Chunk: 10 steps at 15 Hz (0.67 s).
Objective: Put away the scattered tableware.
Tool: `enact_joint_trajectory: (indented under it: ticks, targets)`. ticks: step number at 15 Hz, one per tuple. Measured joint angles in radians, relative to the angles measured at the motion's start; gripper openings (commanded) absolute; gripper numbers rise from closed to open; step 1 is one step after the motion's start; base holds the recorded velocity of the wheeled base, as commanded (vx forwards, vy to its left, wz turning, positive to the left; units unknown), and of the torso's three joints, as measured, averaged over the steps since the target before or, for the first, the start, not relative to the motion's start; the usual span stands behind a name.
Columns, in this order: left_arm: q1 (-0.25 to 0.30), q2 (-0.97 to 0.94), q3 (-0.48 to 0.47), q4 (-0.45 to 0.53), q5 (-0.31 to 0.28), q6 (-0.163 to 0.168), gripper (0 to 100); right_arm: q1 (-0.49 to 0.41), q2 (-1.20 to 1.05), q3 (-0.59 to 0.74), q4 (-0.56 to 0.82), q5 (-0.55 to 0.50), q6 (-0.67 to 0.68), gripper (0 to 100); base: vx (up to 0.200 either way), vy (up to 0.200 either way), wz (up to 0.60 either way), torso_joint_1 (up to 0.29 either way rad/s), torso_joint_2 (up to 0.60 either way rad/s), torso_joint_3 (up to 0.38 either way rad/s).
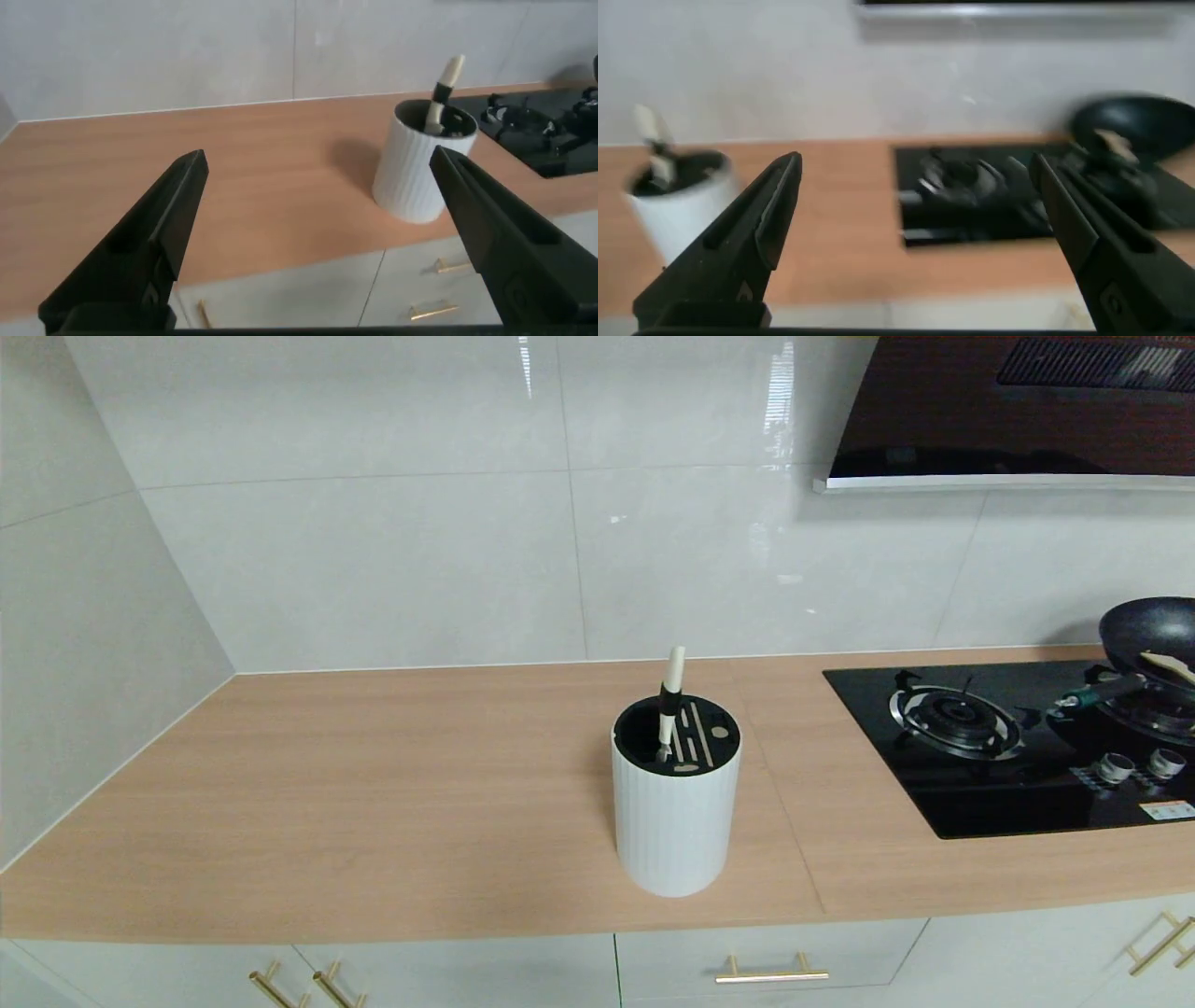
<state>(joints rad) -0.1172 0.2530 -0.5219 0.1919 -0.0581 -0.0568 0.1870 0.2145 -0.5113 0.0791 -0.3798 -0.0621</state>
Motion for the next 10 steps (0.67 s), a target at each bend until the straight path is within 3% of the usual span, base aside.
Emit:
enact_joint_trajectory:
  ticks: [2, 4, 7, 10]
  targets:
    - [0.005, -0.091, 0.056, 0.008, 0.131, -0.023, 100, -0.05, -0.067, 0.028, -0.012, -0.042, 0.006, 100, 0.0, 0.0, 0.0, 0.0, 0.0, 0.0]
    - [0.008, -0.13, 0.097, -0.047, 0.179, -0.04, 100, -0.103, -0.105, 0.057, -0.015, -0.042, 0.007, 100, 0.0, 0.0, 0.0, 0.0, 0.0, 0.0]
    - [0.076, -0.183, 0.156, -0.081, 0.19, -0.047, 100, -0.174, -0.18, 0.166, -0.056, -0.033, 0.019, 100, 0.0, 0.0, 0.0, 0.0, 0.0, 0.0]
    - [0.109, -0.231, 0.333, -0.138, 0.181, -0.017, 100, -0.191, -0.206, 0.3, -0.149, -0.043, 0.049, 100, 0.0, 0.0, 0.0, 0.0, 0.0, 0.0]
